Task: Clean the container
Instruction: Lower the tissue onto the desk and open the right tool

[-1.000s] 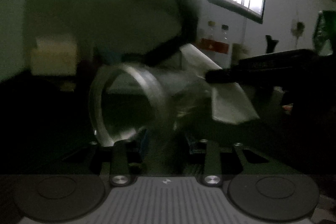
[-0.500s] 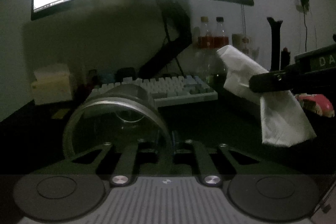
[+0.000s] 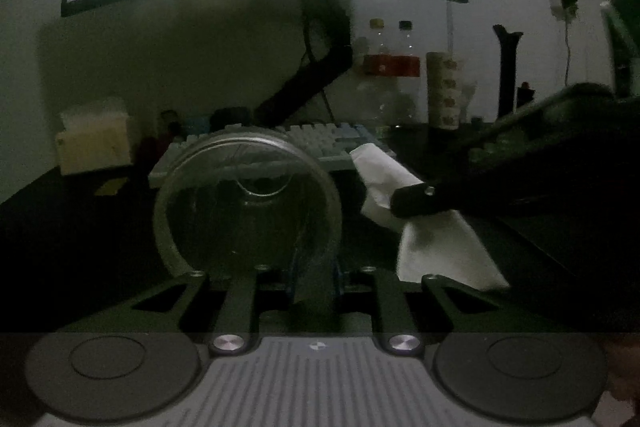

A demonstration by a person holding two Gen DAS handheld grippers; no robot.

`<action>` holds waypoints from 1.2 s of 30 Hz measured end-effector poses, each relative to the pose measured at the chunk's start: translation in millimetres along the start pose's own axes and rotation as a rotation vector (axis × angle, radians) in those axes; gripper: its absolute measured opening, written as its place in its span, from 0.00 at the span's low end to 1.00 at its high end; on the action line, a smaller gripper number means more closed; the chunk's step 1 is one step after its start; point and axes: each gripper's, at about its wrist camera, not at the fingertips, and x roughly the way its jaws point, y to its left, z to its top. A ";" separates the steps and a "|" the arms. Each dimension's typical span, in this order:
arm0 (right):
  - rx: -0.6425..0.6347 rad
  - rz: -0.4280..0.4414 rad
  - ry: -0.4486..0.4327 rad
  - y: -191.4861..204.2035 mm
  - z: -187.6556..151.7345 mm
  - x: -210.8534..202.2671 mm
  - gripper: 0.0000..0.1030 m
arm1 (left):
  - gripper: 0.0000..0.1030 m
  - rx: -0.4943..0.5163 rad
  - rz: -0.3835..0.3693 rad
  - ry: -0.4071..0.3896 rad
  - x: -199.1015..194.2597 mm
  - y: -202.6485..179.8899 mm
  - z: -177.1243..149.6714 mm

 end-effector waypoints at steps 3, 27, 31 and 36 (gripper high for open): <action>0.001 -0.017 -0.002 1.4 -0.2 3.1 0.15 | 0.15 0.017 -0.019 0.003 -8.0 -2.0 -4.7; -0.066 -0.091 -0.085 2.2 6.5 -24.6 0.96 | 0.15 -0.039 -0.075 0.045 -11.3 -2.9 -14.1; -0.008 -0.040 -0.096 -2.2 6.7 -39.2 0.99 | 0.15 -0.025 -0.064 0.046 -12.4 -4.8 -14.0; -0.023 -0.025 -0.100 -3.2 6.6 -45.7 1.00 | 0.15 -0.023 -0.061 0.051 -12.0 -4.9 -13.1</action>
